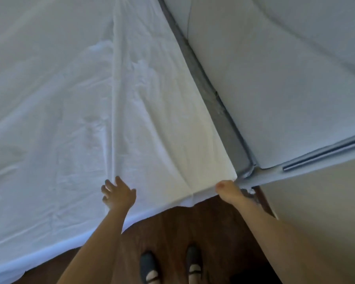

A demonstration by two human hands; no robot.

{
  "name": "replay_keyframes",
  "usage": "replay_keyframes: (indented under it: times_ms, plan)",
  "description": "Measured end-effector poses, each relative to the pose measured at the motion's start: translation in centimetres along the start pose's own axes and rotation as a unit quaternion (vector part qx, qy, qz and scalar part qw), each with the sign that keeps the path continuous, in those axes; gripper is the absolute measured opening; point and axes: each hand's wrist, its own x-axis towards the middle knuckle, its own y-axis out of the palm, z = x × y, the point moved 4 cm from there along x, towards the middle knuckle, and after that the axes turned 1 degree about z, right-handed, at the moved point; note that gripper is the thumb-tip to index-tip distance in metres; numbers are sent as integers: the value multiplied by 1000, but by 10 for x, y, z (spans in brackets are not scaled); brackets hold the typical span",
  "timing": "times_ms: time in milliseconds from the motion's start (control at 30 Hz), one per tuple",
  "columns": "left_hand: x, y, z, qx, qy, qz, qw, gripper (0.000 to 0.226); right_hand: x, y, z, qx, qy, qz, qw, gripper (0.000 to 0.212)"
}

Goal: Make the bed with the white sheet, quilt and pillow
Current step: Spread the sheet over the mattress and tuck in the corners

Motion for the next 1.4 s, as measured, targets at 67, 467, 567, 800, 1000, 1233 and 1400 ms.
replay_keyframes:
  times_ms: [67, 467, 567, 800, 1000, 1233, 1400]
  plan:
    - [18, 11, 11, -45, -61, -12, 997, 86, 33, 8, -10, -29, -5, -2, 1000, 31]
    - [52, 74, 26, 113, -79, -35, 990, 32, 125, 2, -57, 21, 23, -186, 982, 82]
    - [51, 77, 27, 71, -82, -79, 991, 32, 133, -3, -64, 35, 25, -176, 983, 76]
    - [38, 77, 37, 128, -110, -31, 985, 26, 113, -6, -86, 45, 4, -209, 977, 30]
    - [4, 113, 19, 131, 8, 58, 990, 24, 107, -53, -152, 71, 78, -222, 969, 32]
    - [-57, 175, -50, 180, 126, 152, 964, 17, 88, -90, -214, 82, 109, -224, 965, 33]
    - [-76, 196, -59, 209, 144, 196, 947, 21, 81, -102, -260, 89, 133, -239, 958, 35]
